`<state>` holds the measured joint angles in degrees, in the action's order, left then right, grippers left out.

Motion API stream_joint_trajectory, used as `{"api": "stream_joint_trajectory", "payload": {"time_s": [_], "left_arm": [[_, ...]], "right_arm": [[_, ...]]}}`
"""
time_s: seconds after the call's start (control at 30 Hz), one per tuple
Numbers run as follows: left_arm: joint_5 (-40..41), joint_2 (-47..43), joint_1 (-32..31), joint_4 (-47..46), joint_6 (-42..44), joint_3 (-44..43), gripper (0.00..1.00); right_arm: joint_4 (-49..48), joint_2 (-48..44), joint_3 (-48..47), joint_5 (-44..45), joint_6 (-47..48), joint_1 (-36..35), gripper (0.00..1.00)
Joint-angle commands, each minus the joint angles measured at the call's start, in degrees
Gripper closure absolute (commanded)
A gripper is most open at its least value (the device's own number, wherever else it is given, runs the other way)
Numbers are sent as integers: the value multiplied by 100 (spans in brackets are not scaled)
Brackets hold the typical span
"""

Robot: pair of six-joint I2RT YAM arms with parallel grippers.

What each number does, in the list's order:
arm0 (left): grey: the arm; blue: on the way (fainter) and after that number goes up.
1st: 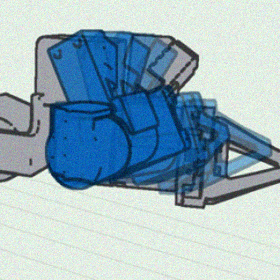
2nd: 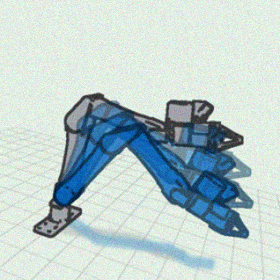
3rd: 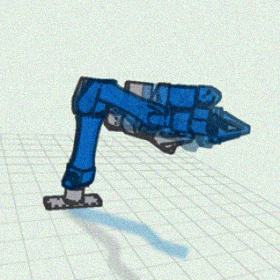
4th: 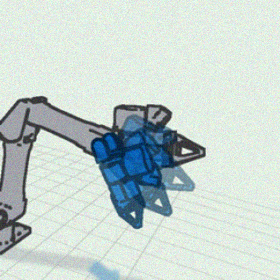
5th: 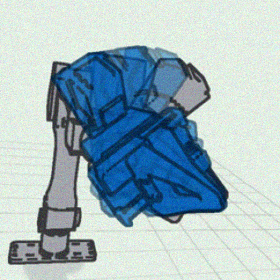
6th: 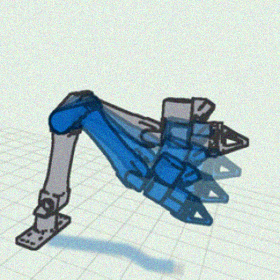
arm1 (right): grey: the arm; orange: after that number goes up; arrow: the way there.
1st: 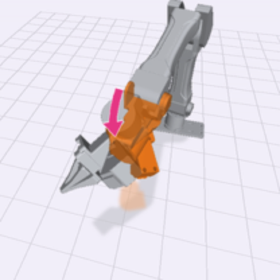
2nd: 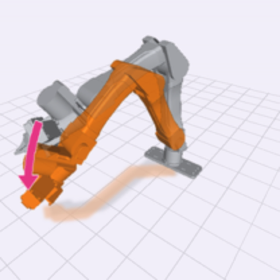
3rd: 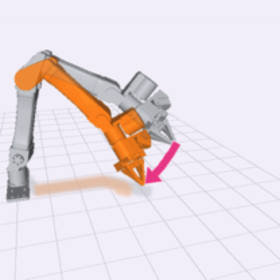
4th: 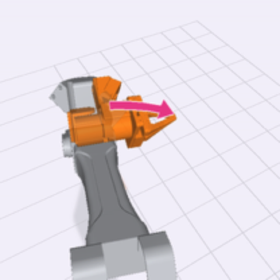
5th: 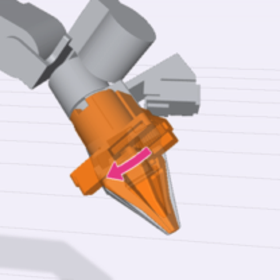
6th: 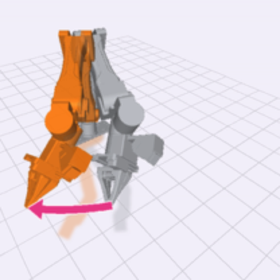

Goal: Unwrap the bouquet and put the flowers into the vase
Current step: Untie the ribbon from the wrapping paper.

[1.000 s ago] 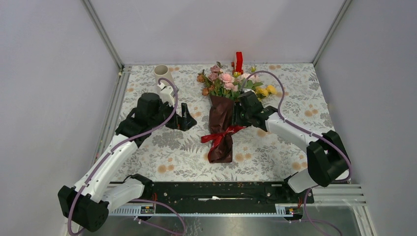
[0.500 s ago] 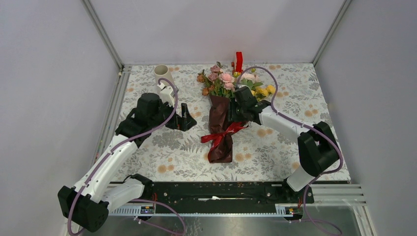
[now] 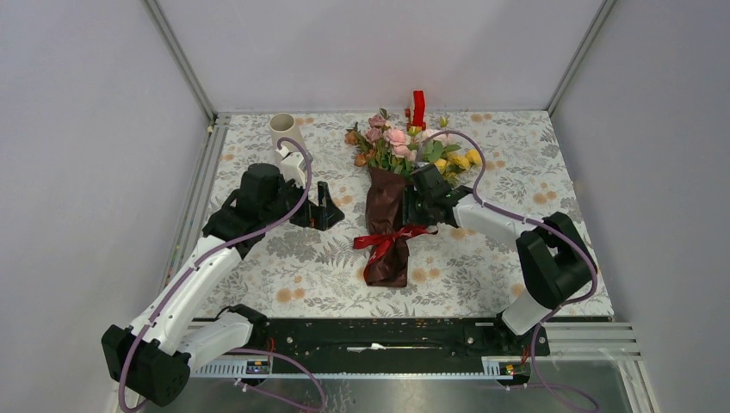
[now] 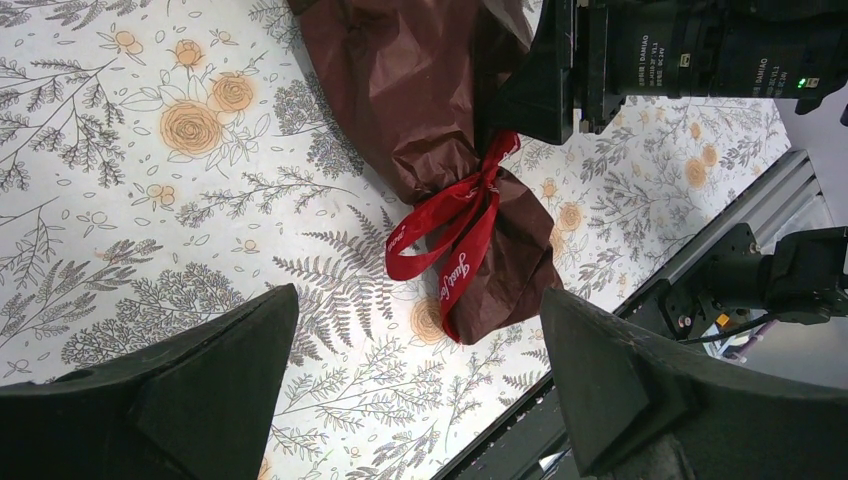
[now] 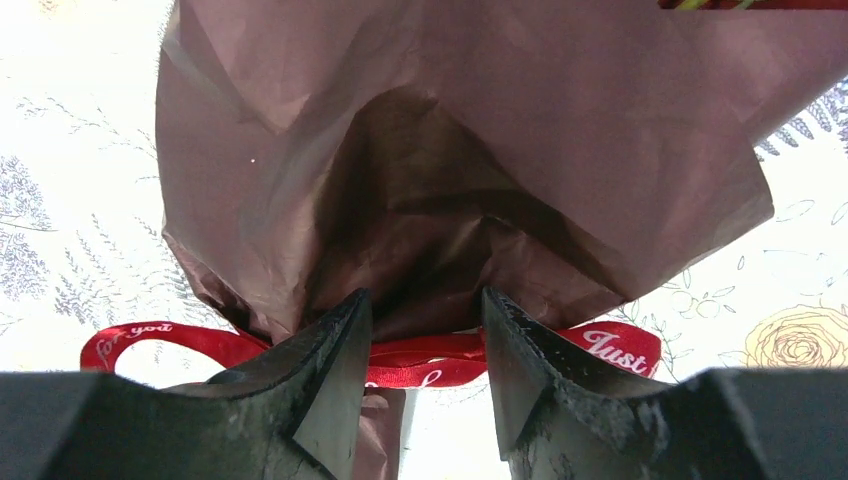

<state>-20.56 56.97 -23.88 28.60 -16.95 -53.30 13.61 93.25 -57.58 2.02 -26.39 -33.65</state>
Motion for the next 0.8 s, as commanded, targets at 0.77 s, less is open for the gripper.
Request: {"api": "stream_joint_trajectory", "payload": {"time_s": [0.77], "left_arm": [[-222,-3,24,-276,-54,12,1]], "right_arm": [[-465,-659,559,-409,-908,-125,68]]}}
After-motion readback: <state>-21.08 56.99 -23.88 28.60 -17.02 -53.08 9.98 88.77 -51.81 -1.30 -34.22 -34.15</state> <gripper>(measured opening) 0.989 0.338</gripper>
